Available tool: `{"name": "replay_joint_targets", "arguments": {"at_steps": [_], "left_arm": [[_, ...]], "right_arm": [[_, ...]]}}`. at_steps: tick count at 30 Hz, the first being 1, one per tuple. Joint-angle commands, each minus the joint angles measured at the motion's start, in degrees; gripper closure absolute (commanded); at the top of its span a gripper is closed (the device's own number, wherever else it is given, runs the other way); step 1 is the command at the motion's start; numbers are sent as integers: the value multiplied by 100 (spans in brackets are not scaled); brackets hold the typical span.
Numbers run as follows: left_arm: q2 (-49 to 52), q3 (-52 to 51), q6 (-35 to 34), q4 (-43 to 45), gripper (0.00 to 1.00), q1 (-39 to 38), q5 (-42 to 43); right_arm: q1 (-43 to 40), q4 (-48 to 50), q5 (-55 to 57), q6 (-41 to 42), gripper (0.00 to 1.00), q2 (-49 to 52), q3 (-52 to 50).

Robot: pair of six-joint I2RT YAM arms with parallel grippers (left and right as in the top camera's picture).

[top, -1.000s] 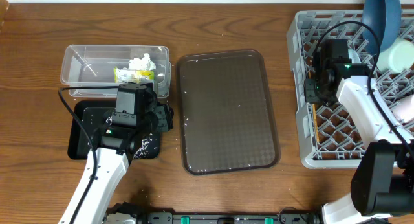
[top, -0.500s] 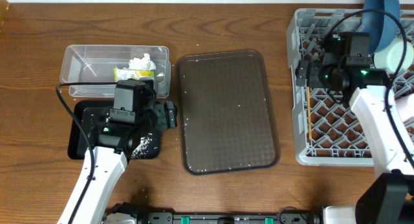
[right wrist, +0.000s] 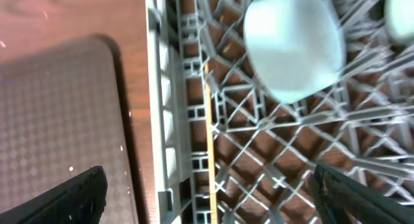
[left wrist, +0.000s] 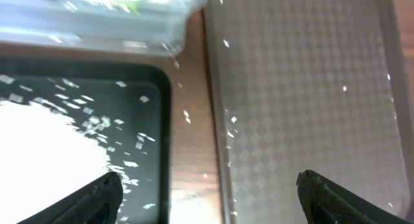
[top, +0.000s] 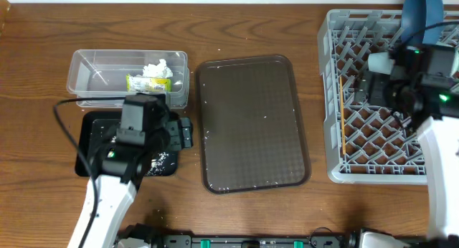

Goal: Sort waste into correct bins and load items into the dishwasher rack
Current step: 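Lower the chopstick into the rack slot and open the right gripper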

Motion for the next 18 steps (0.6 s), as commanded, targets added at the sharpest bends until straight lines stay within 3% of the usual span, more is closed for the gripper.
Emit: {"name": "replay_joint_targets", "arguments": {"at_steps": [1,11,18], "left_arm": [[-398,146,140,-74,11,-7,-476],[-1475,-120,199,-361,11,-9,-503],[-2715,-782,66,-308,11,-9,-1318]], "right_arm": [[-48,153,-66,50,1,-431,-214],[-46,1521,396,691,1,-2208,-2638],[-46,1963,667,955,1,-3650,-3849]]}}
